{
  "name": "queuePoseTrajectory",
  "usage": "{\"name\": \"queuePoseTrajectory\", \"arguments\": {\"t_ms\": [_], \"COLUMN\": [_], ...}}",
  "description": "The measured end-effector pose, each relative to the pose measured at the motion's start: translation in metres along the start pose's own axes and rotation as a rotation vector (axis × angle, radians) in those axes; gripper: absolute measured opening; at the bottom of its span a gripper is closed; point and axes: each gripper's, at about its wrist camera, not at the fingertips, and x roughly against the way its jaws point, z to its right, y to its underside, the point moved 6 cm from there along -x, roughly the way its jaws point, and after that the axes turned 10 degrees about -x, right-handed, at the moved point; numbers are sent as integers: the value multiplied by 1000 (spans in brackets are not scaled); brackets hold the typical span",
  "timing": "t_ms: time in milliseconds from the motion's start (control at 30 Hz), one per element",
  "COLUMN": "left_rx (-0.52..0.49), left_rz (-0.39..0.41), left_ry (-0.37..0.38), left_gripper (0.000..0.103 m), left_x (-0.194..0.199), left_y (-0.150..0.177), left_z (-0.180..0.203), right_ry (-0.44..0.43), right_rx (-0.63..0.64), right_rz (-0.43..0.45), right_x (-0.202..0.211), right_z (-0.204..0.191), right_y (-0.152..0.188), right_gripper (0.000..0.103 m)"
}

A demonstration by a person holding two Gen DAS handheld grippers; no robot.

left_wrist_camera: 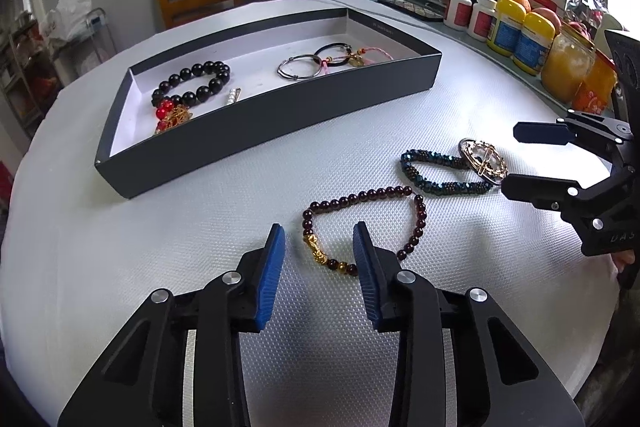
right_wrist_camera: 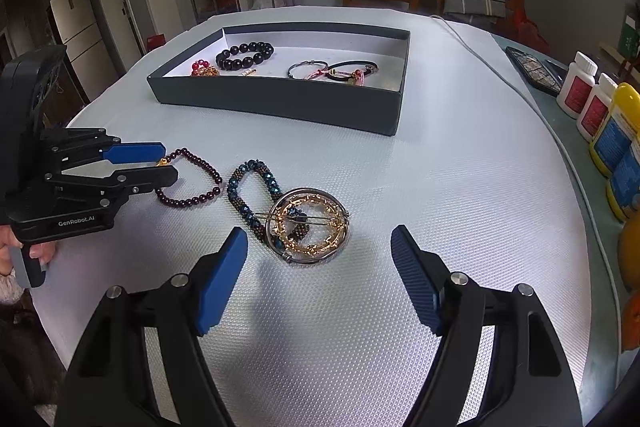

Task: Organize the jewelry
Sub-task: 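Close the left tool on the dark red bead bracelet, then grasp the gold hoop brooch with the right tool and lift it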

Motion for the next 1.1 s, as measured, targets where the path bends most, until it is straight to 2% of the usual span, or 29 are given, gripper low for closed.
{"name": "queuePoseTrajectory", "arguments": {"t_ms": [67, 167, 200, 233, 333, 400, 633, 1100], "left_rx": [-20, -70, -74, -74, -46, -35, -4, -6], "left_rz": [1, 11, 11, 11, 17, 18, 21, 23], "left_ry": [3, 22, 25, 25, 49, 38, 41, 52], "left_gripper": [33, 18, 9, 7, 7, 7, 7, 7], "left_x": [3, 3, 3, 3, 3, 5, 10, 9], "left_y": [2, 3, 2, 2, 3, 5, 14, 14], "left_z": [2, 8, 8, 6, 0, -6, -18, -17], "right_ry": [-3, -12, -16, -22, -34, -42, -24, -9], "right_rx": [-6, -11, -14, -18, -20, -26, -34, -49], "right_rz": [3, -7, -10, -14, -18, -19, -53, -31], "right_x": [0, -1, -2, -3, -5, -6, -16, -19], "right_z": [1, 1, 0, -1, -4, -6, -5, -5], "right_y": [0, 0, -1, -1, -3, -6, -6, -12], "right_gripper": [73, 71, 69, 68, 60, 58, 57, 53]}}
